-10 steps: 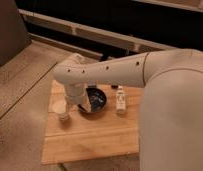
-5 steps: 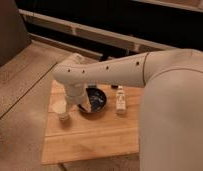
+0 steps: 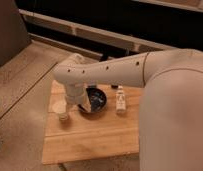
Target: Place the eraser on the white sponge
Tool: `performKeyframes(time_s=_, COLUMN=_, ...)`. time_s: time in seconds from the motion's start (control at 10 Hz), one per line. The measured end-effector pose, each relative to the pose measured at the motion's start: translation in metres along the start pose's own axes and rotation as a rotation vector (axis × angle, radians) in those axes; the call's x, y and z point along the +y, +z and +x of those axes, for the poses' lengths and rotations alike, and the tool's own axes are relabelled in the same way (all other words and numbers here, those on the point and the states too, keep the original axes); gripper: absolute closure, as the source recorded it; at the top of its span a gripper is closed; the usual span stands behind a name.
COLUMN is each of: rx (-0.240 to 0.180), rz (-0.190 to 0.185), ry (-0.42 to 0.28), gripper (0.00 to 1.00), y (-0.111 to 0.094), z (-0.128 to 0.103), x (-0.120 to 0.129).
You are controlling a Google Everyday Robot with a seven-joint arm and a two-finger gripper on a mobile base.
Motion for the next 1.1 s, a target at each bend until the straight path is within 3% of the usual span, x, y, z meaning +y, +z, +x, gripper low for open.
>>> performKeyframes(time_s=0.6, rx=-0.013, rz=0.012, ry=0.000, gripper=0.35, y=-0.001, z=-0.002, x=-0.002)
performKeyframes(time_s=0.8, rx=-0.101, rz=0.040, ry=-0.024, gripper=0.35, y=-0.010, z=-0.012, x=-0.003)
performKeyframes(time_s=1.0, rx=-0.259, rz=0.038, ry=-0.089, gripper=0.35, y=-0.027, z=-0.023, x=0.011)
performKeyframes(time_s=1.1, rx=-0.313, rz=0.037, ry=-0.114, gripper=0.35, y=-0.033, z=-0.023, x=0.016)
